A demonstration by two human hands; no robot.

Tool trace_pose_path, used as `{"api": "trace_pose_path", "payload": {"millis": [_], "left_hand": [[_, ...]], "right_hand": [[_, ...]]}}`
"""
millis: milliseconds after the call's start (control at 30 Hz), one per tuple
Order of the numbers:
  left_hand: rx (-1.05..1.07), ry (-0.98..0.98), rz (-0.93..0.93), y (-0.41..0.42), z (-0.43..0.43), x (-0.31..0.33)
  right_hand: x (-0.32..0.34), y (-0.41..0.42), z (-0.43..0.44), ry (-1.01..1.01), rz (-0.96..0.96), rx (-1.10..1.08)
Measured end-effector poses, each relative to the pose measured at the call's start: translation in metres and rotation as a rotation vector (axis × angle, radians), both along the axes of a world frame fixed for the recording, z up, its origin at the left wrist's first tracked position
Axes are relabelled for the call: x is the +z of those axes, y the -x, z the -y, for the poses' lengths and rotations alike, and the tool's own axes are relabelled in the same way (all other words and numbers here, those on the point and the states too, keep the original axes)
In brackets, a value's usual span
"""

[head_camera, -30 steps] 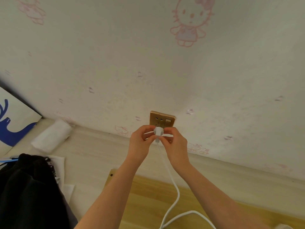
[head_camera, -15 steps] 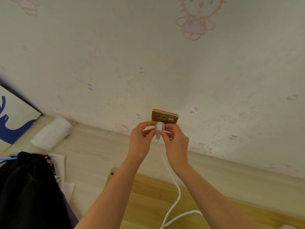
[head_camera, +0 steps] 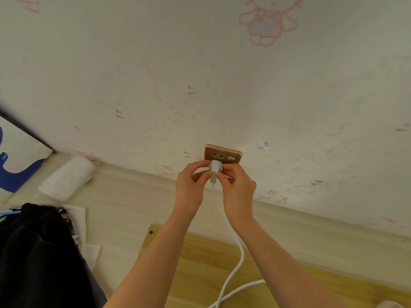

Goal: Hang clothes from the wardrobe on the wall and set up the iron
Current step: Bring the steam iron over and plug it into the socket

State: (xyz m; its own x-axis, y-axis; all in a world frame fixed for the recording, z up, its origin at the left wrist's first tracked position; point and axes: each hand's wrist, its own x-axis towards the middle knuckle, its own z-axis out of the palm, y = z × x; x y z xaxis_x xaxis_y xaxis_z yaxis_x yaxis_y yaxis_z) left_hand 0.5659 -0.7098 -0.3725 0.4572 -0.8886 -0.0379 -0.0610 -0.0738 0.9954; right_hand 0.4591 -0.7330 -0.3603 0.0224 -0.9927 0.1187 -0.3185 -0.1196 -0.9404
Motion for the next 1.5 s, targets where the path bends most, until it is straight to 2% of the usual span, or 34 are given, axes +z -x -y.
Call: {"api": "trace_pose_path", "payload": {"millis": [333,500,633,800,1000,1267,1500], "left_hand": [[0.007,-0.002,0.031,0.002,-0.001,-0.003],[0.032,-0.066,0.082,0.003,-0.011,-0.005],[0.032,-0.131,0.205,0.007,-0.038,-0.006],[-0.012,-0.172,0.418,0.031,-0.093,-0.009],[-0.079,-0.159,0.718,0.083,-0.160,-0.022],[-0.131,-0.204,0.906,0.164,-0.244,-0.034],[-0.179,-0.241,0.919,0.225,-0.298,-0.038]], "right_hand": [[0.000,0.002,-0.002,-0.007,-0.008,0.019],[0.001,0.013,-0.008,0.023,-0.252,0.070],[0.003,0.037,-0.026,-0.056,-0.495,0.187],[0.009,0.081,-0.068,-0.092,-0.658,0.291],[0.001,0.143,-0.125,-0.043,-0.823,0.377],[-0.024,0.232,-0.192,-0.062,-0.959,0.418],[-0.038,0.295,-0.250,-0.058,-0.958,0.476]]}}
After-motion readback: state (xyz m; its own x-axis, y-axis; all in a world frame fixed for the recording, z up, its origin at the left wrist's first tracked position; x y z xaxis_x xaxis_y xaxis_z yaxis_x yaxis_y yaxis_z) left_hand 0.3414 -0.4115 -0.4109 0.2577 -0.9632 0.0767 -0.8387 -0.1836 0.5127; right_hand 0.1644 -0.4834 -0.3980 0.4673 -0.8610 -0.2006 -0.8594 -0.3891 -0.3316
